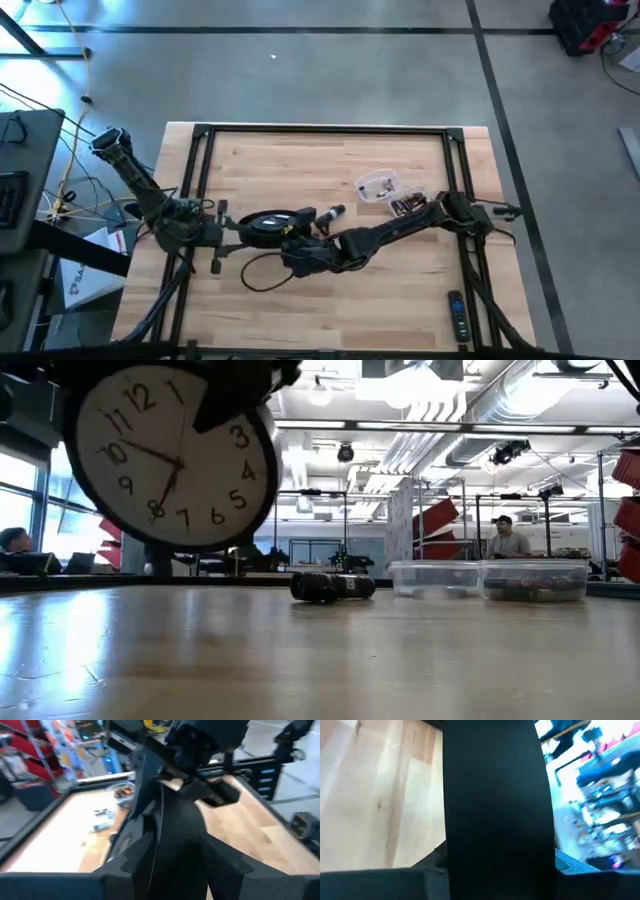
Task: Insert battery
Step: Move the black wall clock to the middle left of the table
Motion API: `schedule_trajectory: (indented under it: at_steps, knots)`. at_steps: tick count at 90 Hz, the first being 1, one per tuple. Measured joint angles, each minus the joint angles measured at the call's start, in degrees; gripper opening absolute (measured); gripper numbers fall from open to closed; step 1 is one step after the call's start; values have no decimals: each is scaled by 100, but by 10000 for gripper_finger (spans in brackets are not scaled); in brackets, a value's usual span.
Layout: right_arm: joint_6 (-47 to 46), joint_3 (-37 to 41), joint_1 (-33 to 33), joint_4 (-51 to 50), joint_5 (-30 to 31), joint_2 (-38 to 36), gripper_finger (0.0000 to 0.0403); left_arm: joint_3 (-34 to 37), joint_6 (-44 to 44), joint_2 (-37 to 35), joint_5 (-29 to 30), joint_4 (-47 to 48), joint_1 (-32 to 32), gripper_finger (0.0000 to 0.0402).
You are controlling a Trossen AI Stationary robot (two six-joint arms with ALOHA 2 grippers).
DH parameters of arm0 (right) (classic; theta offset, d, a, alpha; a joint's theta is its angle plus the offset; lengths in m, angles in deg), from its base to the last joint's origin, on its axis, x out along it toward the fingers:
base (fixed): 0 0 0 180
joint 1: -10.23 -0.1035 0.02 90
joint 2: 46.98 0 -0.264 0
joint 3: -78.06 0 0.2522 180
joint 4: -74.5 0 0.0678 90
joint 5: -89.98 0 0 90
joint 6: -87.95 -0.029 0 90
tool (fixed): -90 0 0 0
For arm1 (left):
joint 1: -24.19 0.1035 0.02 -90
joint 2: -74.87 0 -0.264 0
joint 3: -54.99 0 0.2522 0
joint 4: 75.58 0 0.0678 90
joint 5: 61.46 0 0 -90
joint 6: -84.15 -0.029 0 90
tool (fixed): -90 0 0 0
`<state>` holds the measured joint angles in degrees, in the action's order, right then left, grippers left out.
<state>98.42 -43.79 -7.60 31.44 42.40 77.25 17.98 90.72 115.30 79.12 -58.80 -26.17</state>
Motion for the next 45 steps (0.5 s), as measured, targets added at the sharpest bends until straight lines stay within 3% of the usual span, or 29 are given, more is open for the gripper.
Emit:
schedule_trajectory:
  at_steps: [9,15,32,45]
  knots:
    - [-352,0,-30,-405,-29,-60,130,0,64,86,341,113,-143,136]
    - [-618,17,-6,-702,61,-100,128,0,224,171,228,156,-213,135]
    - [-930,16,40,-835,-23,-156,128,4,675,648,206,195,-279,135]
    - [-1348,17,214,-829,-112,-505,128,6,972,1142,507,142,-283,135]
